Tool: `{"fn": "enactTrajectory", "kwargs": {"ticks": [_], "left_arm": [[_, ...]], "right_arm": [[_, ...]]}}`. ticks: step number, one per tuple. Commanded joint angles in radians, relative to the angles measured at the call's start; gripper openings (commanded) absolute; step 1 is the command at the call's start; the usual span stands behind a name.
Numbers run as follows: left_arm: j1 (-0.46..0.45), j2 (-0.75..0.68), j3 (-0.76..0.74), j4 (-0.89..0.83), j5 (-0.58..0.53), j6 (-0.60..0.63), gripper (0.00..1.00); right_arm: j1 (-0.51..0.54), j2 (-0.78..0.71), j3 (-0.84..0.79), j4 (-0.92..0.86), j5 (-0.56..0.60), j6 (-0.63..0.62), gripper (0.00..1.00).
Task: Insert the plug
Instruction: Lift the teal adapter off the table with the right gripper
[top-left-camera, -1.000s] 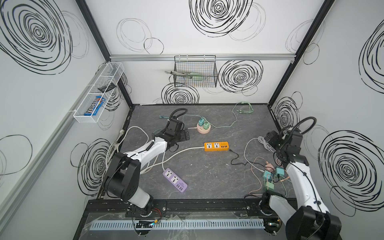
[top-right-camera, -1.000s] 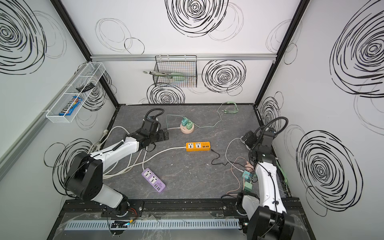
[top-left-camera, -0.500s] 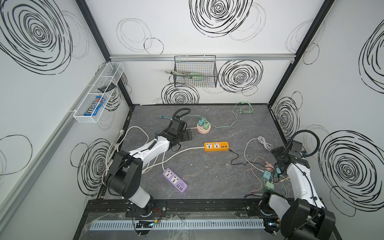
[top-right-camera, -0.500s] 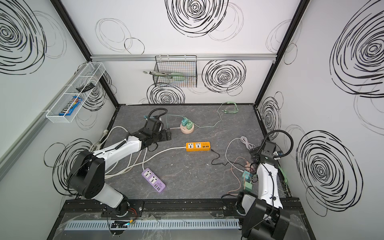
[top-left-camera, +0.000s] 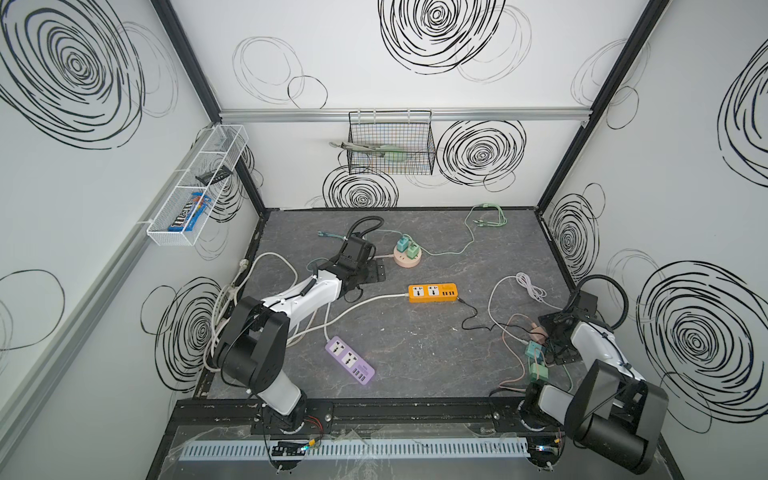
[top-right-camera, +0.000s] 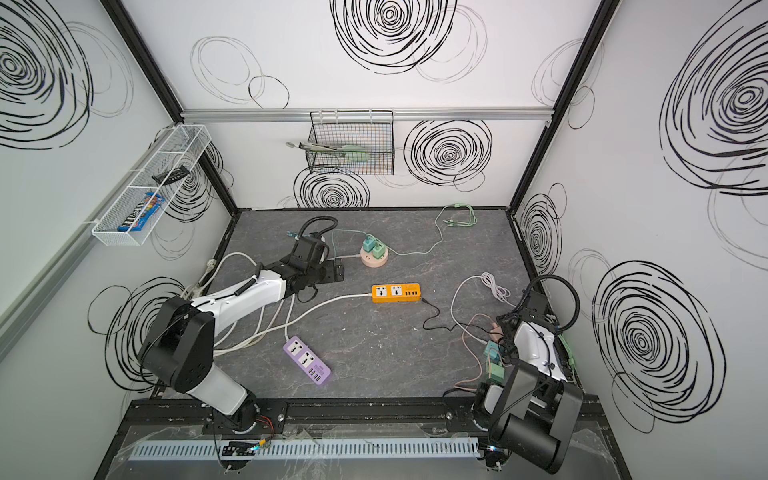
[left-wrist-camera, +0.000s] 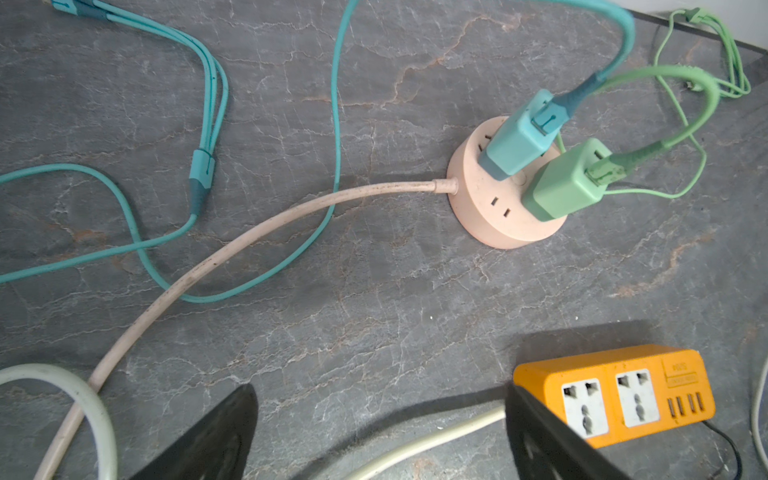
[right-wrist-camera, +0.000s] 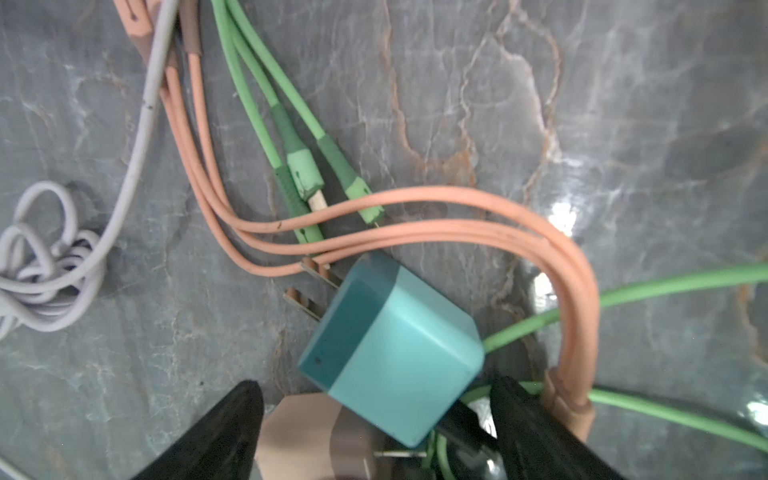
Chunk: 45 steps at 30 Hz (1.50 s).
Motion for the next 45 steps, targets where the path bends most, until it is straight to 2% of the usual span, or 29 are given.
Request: {"fn": "enactTrajectory", "kwargs": {"ticks": [1, 4, 8, 15, 20, 26, 32, 36, 40, 45], "left_arm": [[-0.015, 0.014, 0.036, 0.004, 0.0, 0.004, 0.96], [-0.019, 0.02, 0.038, 0.0, -0.002, 0.003, 0.96], [-0.024, 0.024, 0.037, -0.001, -0.007, 0.0, 0.96], [-0.027, 0.028, 0.029, 0.002, -0.006, -0.002, 0.96], [-0.027, 0.023, 0.023, -0.007, -0.028, 0.009, 0.96], [-0.024, 0.025, 0.02, -0.003, -0.025, 0.013, 0.96], [-0.024, 0.033, 0.023, 0.002, -0.017, 0.016, 0.96], [-0.024, 0.036, 0.023, 0.002, -0.014, 0.017, 0.96], [-0.024, 0.033, 0.018, 0.002, -0.015, 0.019, 0.96], [-0.023, 0.028, 0.013, 0.005, -0.018, 0.019, 0.96]], "right_arm": [[0.0, 0.028, -0.012, 0.092, -0.121, -0.06, 0.86], [0.03, 0.032, -0.023, 0.18, -0.226, -0.146, 0.84], [0.124, 0.035, -0.024, 0.294, -0.369, -0.269, 0.86], [0.314, 0.092, 0.058, 0.338, -0.401, -0.371, 0.87], [0.326, 0.092, 0.087, 0.299, -0.304, -0.385, 0.89], [0.326, 0.122, 0.115, 0.217, -0.203, -0.442, 0.86], [0.332, 0.134, 0.111, 0.234, -0.246, -0.474, 0.78], [0.36, 0.14, 0.14, 0.189, -0.166, -0.463, 0.82], [0.361, 0.072, 0.137, 0.161, -0.122, -0.439, 0.86], [0.362, -0.014, 0.127, 0.113, -0.172, -0.47, 0.83]]}}
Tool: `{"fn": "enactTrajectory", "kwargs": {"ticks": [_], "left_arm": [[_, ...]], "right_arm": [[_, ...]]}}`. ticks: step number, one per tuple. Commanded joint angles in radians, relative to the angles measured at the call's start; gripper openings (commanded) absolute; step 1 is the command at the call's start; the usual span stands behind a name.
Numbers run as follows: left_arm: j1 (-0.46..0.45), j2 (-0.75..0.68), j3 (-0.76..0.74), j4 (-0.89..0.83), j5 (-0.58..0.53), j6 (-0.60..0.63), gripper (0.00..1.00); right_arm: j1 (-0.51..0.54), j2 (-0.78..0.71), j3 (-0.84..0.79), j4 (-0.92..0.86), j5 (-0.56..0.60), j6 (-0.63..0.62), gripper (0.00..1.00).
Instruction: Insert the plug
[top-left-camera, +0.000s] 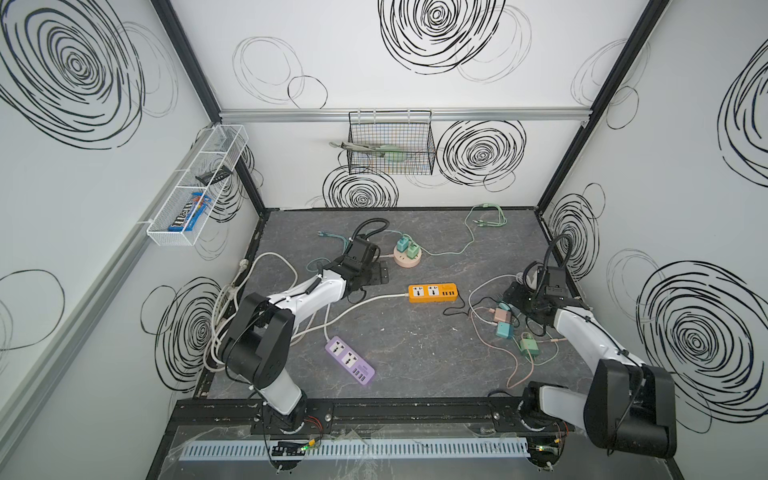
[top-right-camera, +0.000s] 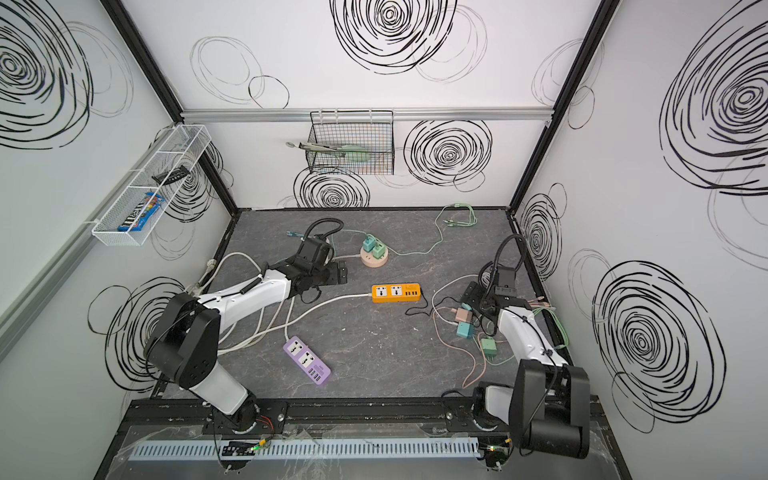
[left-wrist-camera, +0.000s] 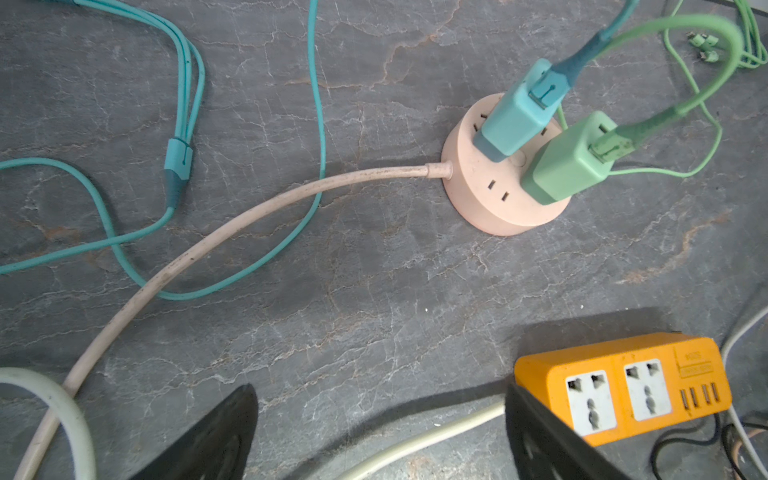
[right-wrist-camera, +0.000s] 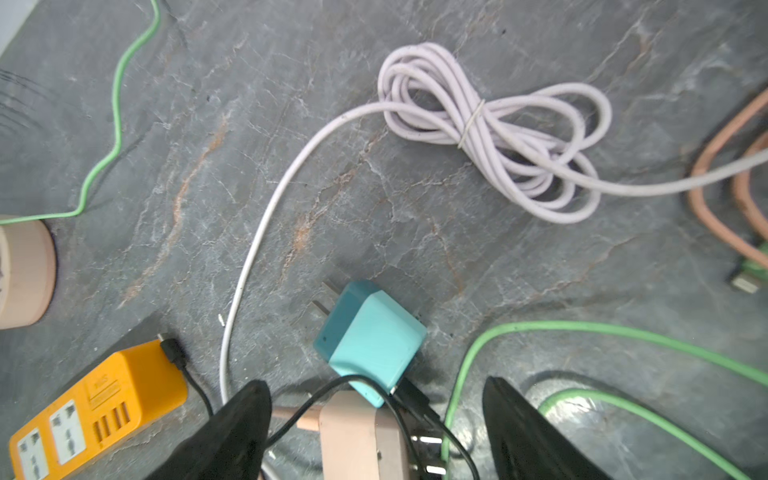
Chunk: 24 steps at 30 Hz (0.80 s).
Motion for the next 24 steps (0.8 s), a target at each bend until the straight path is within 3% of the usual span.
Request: {"fn": "enactTrajectory", "kwargs": {"ticks": [1, 5, 9, 12, 19, 24], "left_arm": [[0.0, 0.001, 0.002, 0.012, -0.005, 0.013, 0.96], [0.0, 0.006, 0.005, 0.016, 0.001, 0.016, 0.96], [0.0, 0.009, 0.005, 0.019, 0.003, 0.021, 0.96], [0.0, 0.012, 0.005, 0.018, 0.006, 0.024, 0.96], [0.0, 0.007, 0.001, 0.018, -0.003, 0.024, 0.96], [0.0, 0.01, -0.001, 0.018, -0.002, 0.025, 0.96]], "right_arm": [[0.005, -0.05, 0.013, -0.071, -0.029, -0.022, 0.82], [0.011, -0.06, 0.005, -0.099, -0.108, -0.027, 0.81], [0.018, -0.043, -0.003, -0.101, -0.081, -0.021, 0.83], [0.019, -0.018, 0.005, -0.082, -0.163, -0.005, 0.83], [0.021, 0.006, 0.012, -0.053, -0.316, 0.203, 0.88], [0.024, -0.009, -0.049, 0.083, -0.42, 0.356, 0.95]]}}
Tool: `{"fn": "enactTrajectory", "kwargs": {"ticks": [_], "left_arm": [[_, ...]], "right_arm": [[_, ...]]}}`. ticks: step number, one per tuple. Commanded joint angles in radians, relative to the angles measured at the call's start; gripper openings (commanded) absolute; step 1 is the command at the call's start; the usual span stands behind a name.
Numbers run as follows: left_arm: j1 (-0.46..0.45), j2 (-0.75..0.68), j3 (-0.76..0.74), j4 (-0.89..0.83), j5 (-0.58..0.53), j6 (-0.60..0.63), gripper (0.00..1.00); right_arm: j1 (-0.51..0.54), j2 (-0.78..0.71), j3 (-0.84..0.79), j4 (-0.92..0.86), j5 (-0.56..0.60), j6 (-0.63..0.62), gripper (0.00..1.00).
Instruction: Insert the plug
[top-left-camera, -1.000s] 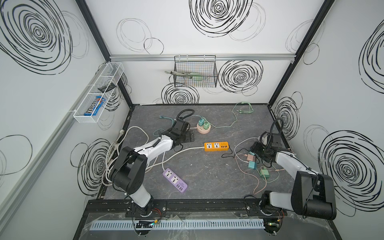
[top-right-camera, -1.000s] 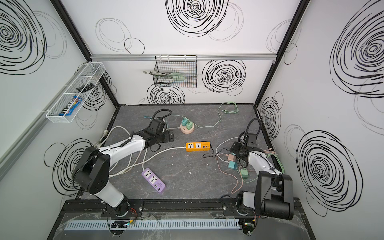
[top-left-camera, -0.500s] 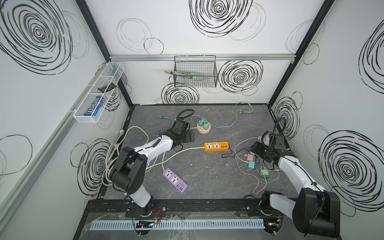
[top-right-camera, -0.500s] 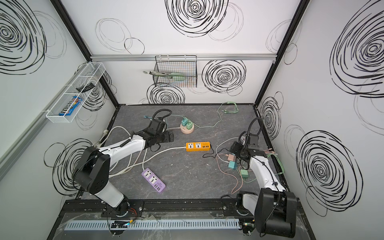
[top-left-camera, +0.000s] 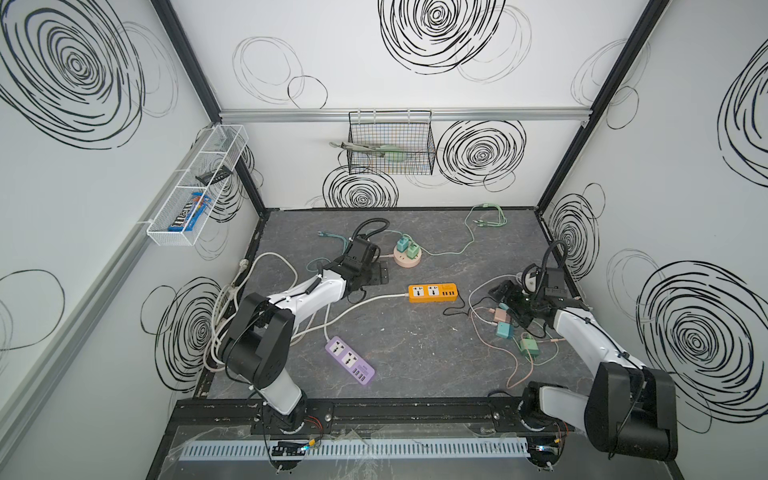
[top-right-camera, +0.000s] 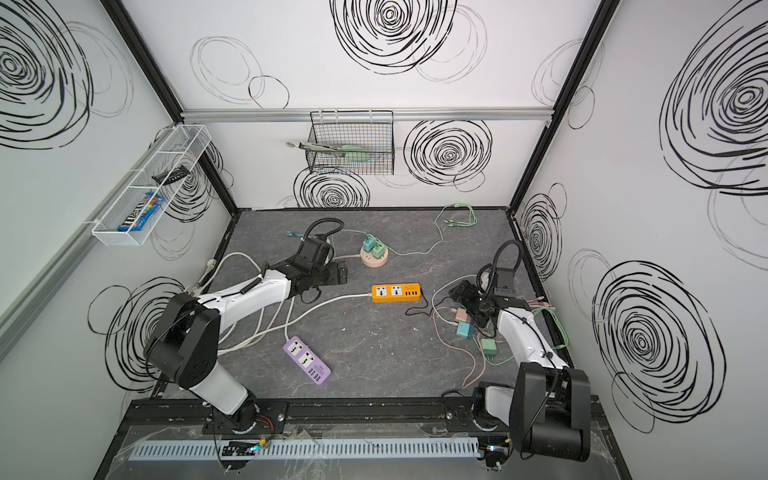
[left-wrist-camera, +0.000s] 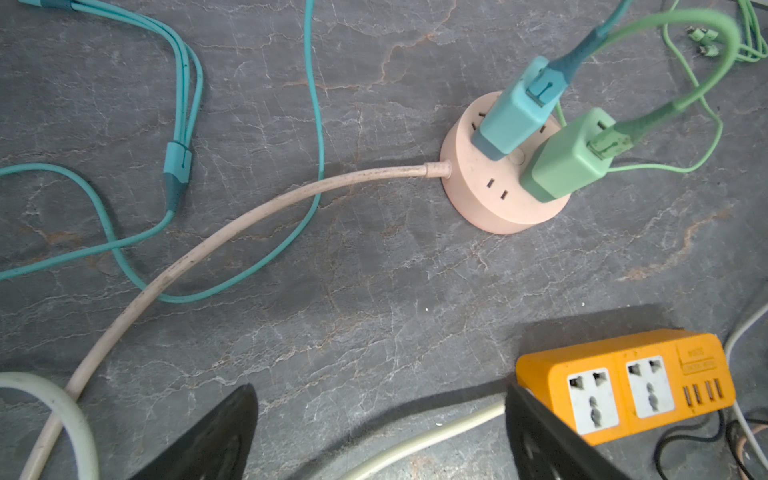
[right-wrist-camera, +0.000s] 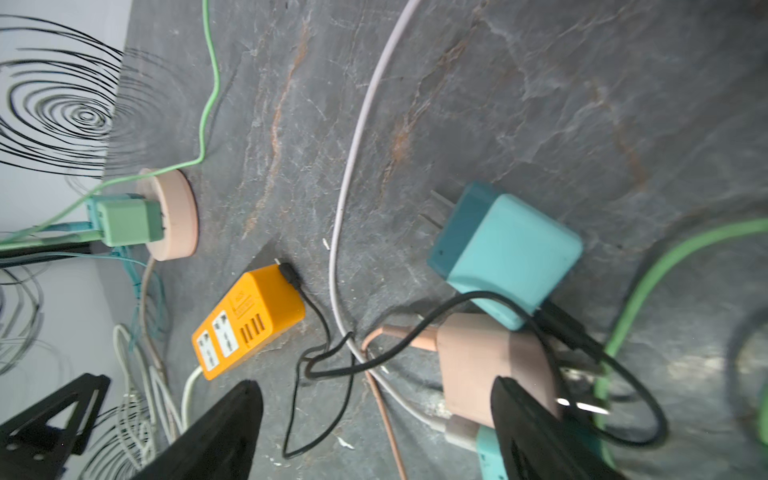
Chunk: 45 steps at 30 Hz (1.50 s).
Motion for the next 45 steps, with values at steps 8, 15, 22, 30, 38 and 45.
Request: {"fn": "enactTrajectory", "kwargs": {"ticks": [8, 15, 22, 30, 38, 45], "left_arm": [[0.001, 0.006, -0.008, 0.013, -0.012, 0.014, 0.96], [0.002, 0.002, -0.016, 0.004, -0.022, 0.016, 0.96], [0.003, -0.011, -0.021, -0.005, -0.038, 0.021, 0.96], [0.003, -0.012, -0.02, -0.007, -0.037, 0.022, 0.96], [0.002, -0.009, -0.018, -0.007, -0.029, 0.021, 0.96], [0.001, -0.007, -0.02, -0.005, -0.026, 0.027, 0.96]], "right_arm": [[0.028, 0.055, -0.092, 0.302, -0.114, 0.3, 0.96], [0.05, 0.133, -0.121, 0.504, -0.036, 0.388, 0.83], [0.061, 0.167, -0.091, 0.617, 0.013, 0.334, 0.39], [0.062, 0.054, 0.002, 0.517, 0.069, 0.14, 0.0], [0.064, 0.04, 0.027, 0.425, 0.074, -0.006, 0.21], [0.077, 0.2, 0.142, 0.17, 0.037, -0.255, 0.78]]}}
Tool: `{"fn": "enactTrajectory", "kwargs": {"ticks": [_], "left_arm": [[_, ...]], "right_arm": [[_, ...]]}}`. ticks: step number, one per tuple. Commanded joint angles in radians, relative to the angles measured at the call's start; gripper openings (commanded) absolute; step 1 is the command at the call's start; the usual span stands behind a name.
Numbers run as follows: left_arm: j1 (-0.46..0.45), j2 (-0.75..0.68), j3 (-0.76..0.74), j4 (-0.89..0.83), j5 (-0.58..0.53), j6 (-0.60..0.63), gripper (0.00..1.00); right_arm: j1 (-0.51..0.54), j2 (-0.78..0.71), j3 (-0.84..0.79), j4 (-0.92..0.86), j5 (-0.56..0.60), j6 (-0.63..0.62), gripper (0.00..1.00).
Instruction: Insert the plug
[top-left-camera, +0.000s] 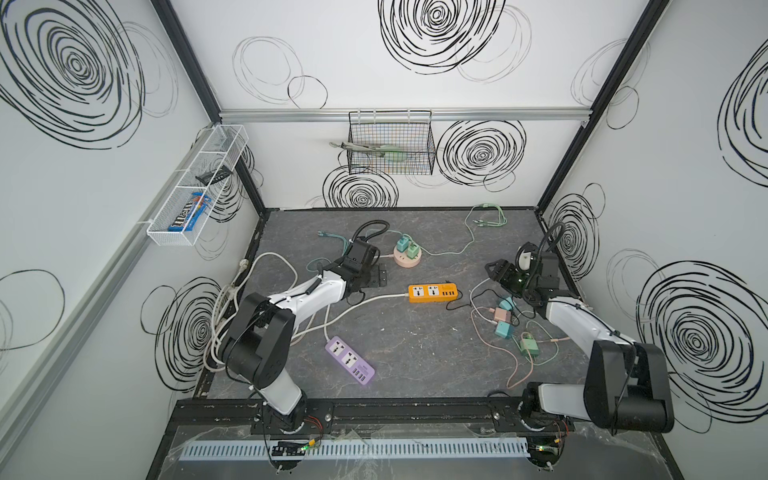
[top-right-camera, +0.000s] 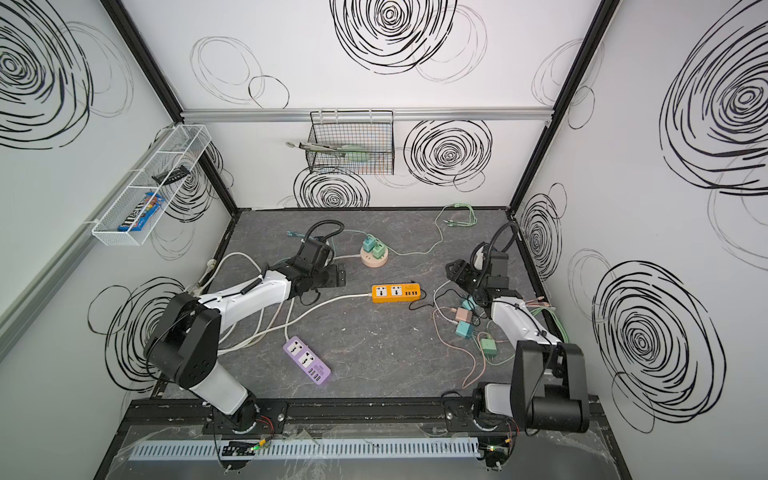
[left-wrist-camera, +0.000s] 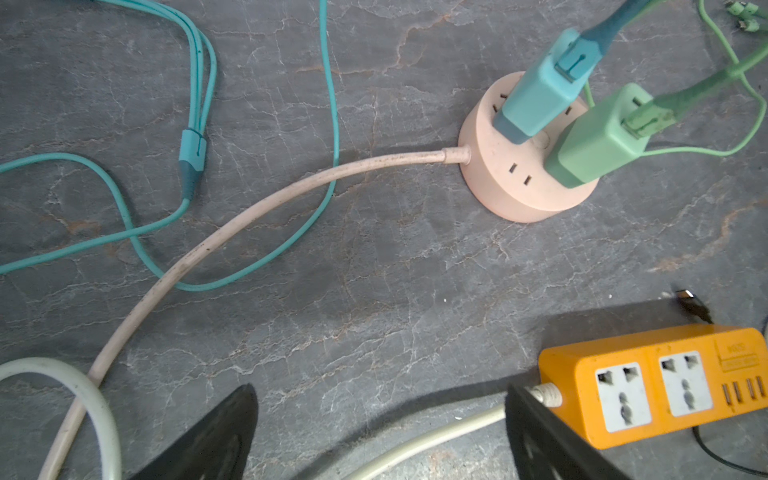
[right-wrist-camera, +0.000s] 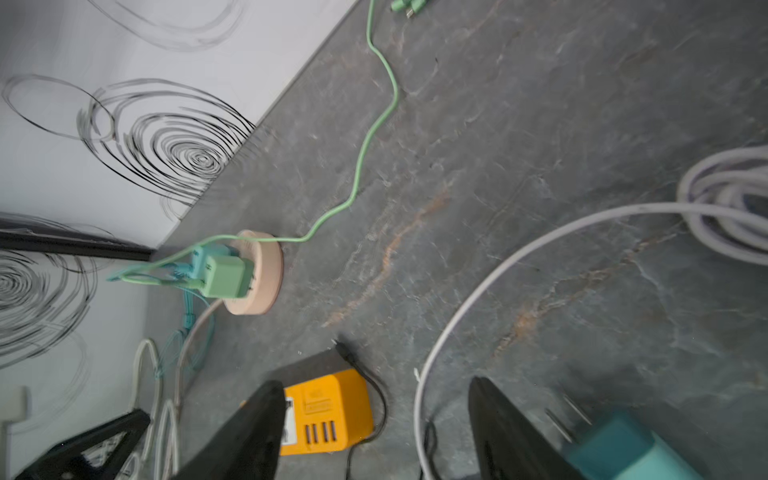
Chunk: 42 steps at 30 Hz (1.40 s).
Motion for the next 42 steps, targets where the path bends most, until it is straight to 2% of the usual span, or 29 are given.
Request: {"fn": "enactTrajectory", "kwargs": {"ticks": [1, 8, 13, 15, 20, 24, 27, 30, 35, 42], "left_arm": [[0.002, -0.004, -0.006, 0.012, 0.002, 0.012, 0.96], [0.0, 0.007, -0.005, 0.016, 0.015, 0.013, 0.96], [0.0, 0.013, -0.006, 0.019, 0.021, 0.011, 0.96], [-0.001, 0.016, -0.005, 0.021, 0.025, 0.01, 0.96], [-0.002, 0.019, -0.002, 0.019, 0.03, 0.01, 0.96], [-0.004, 0.02, -0.002, 0.019, 0.03, 0.011, 0.96], [-0.005, 0.019, -0.002, 0.019, 0.029, 0.012, 0.96], [-0.006, 0.019, 0.0, 0.016, 0.03, 0.012, 0.96], [-0.005, 0.018, 0.001, 0.013, 0.025, 0.016, 0.96], [-0.006, 0.022, 0.005, 0.01, 0.025, 0.021, 0.96]], "right_arm": [[0.011, 0.068, 0.064, -0.173, -0.024, -0.166, 0.79], [0.039, 0.141, 0.095, -0.259, -0.007, -0.223, 0.82], [0.066, 0.077, 0.056, -0.301, 0.031, -0.236, 0.84], [0.076, 0.047, 0.043, -0.318, 0.051, -0.238, 0.89], [0.103, -0.021, 0.032, -0.347, 0.125, -0.258, 0.92], [0.15, -0.057, 0.046, -0.367, 0.214, -0.277, 0.92], [0.201, -0.068, 0.045, -0.36, 0.323, -0.308, 0.9], [0.247, -0.053, 0.058, -0.377, 0.402, -0.323, 0.77], [0.338, -0.053, 0.073, -0.424, 0.521, -0.32, 0.8], [0.349, -0.035, 0.098, -0.474, 0.6, -0.26, 0.79]]}}
